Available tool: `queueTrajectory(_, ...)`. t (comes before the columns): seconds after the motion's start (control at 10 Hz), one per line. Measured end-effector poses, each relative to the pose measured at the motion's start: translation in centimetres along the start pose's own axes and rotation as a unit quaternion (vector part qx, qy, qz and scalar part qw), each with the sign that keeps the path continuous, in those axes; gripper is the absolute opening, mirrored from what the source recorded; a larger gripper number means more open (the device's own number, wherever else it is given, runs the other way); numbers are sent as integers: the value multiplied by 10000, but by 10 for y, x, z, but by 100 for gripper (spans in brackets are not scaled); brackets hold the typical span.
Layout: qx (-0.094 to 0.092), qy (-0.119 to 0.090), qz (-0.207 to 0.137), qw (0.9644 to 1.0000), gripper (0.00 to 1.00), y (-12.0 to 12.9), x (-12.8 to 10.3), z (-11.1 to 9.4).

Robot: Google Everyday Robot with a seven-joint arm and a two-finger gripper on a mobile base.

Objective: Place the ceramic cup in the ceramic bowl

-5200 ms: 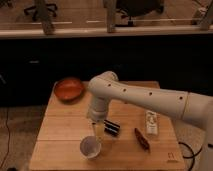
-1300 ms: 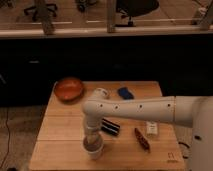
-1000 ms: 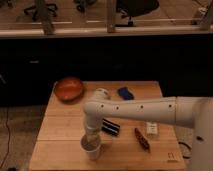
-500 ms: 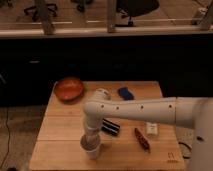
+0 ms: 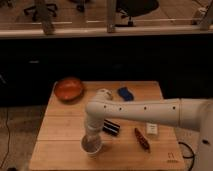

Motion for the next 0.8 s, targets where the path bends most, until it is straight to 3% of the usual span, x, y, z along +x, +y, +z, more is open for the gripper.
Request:
queueTrajectory(0.4,230,-372,71,9990,0,5,7,-29)
queueTrajectory(0.8,532,-755,123,9956,0,8,16,-63)
